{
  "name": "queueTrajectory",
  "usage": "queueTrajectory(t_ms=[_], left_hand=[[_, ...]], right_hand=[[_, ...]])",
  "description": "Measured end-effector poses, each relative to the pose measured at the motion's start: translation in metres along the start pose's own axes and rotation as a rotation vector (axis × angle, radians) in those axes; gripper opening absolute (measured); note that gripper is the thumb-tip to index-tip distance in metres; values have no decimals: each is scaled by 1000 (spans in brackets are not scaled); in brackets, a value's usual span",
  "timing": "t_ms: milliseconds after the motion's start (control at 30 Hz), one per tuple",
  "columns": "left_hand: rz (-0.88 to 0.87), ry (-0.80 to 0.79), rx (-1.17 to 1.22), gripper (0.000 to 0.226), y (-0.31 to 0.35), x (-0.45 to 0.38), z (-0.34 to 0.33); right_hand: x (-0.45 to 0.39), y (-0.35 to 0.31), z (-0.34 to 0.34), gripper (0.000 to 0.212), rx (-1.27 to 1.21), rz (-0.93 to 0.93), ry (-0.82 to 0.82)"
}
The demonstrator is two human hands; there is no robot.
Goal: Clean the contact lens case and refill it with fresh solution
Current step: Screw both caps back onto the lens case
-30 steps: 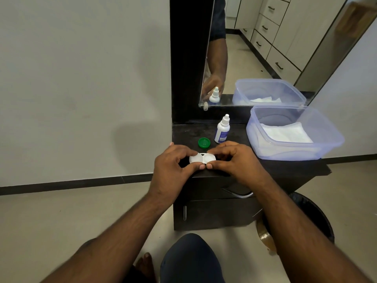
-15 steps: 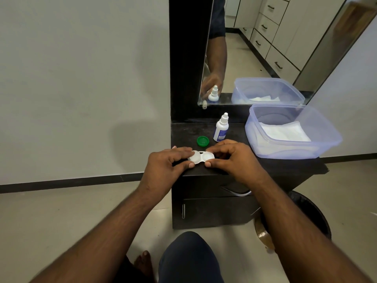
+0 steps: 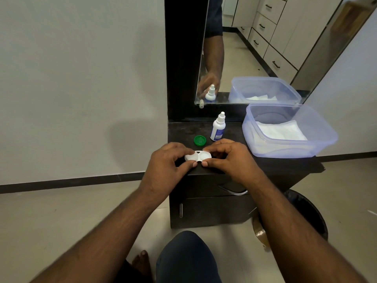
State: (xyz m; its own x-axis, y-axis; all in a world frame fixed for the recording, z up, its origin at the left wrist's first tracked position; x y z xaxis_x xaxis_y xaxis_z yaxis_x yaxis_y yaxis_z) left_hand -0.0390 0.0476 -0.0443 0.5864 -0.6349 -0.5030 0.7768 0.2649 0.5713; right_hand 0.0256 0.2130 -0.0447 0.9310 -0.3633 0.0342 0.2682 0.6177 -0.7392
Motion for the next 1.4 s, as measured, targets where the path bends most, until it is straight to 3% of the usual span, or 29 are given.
queueTrajectory(t_ms=[100, 267, 433, 600, 700, 867, 1033, 1233, 1400], left_hand=[[5, -74, 18, 30, 1, -1, 2], [124, -203, 158, 56, -9, -3, 10], [130, -46, 80, 35, -5, -5, 2], [40, -115, -30, 22, -7, -6, -2], [3, -221, 36, 30, -8, -3, 3], [70, -107, 31, 36, -4, -7, 0], [-24, -85, -24, 24, -3, -6, -5], [17, -166, 111, 24, -9, -7, 2], [-20, -72, -49, 29, -3, -5, -6]], right_hand=[[-1, 0, 0, 36, 5, 2, 2], [-2, 1, -2, 35, -15, 8, 10], [0, 0, -1, 35, 8, 10, 12], [-1, 0, -1, 37, 5, -3, 3], [0, 0, -1, 36, -7, 2, 5], [-1, 0, -2, 34, -3, 25, 10], [-1, 1, -1, 35, 1, 25, 3], [-1, 0, -2, 34, -7, 22, -1], [1, -1, -1, 34, 0, 29, 0]])
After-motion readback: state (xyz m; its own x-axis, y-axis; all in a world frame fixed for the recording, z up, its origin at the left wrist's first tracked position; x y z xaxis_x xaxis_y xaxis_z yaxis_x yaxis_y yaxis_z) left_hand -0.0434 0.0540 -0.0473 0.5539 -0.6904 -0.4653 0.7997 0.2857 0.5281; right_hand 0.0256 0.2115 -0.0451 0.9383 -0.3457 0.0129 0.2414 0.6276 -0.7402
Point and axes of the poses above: each hand's wrist, its own x-axis away from the middle knuckle, its own z-axis out of the back of the hand, y = z × x, the point moved 4 cm from there along -x, towards the middle knuckle, and after that the axes turned 8 degrees about -z, right-handed, at the moved point
